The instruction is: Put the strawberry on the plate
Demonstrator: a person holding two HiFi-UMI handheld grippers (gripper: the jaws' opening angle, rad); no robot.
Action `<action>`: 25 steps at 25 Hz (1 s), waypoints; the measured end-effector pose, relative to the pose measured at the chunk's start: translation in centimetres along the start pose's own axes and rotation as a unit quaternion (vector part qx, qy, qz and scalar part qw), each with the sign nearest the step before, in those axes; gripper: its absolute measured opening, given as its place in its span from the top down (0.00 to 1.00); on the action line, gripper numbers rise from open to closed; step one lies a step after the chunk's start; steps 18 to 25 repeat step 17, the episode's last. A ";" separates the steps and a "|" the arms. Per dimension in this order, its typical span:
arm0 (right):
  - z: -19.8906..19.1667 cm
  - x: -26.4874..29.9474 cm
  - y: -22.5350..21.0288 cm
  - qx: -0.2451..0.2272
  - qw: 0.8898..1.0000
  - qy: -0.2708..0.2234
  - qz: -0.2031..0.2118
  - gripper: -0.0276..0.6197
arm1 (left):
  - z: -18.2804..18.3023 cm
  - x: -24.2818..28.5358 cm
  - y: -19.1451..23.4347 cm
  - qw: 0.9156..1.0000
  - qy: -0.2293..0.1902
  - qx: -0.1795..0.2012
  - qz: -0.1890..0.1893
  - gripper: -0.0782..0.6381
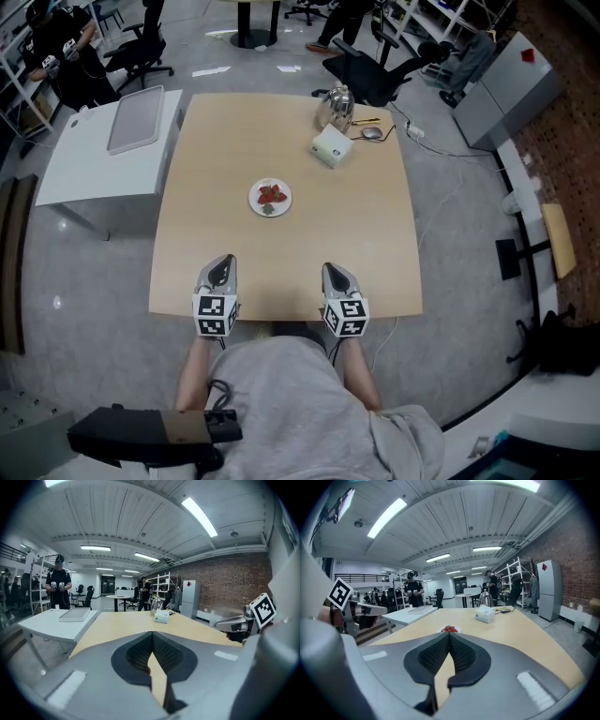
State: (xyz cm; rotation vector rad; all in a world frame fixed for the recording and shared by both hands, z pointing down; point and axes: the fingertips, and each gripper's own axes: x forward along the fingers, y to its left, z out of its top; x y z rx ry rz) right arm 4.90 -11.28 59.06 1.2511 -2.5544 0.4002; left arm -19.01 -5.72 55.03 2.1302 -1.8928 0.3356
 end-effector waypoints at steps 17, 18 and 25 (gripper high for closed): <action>0.1 0.1 -0.5 0.000 1.000 0.005 0.002 0.95 | 0.1 0.2 -0.5 1.000 0.004 -0.002 0.002 0.86; 0.1 0.1 -0.5 0.000 1.000 0.005 0.002 0.95 | 0.1 0.2 -0.5 1.000 0.004 -0.002 0.002 0.86; 0.1 0.1 -0.5 0.000 1.000 0.005 0.002 0.95 | 0.1 0.2 -0.5 1.000 0.004 -0.002 0.002 0.86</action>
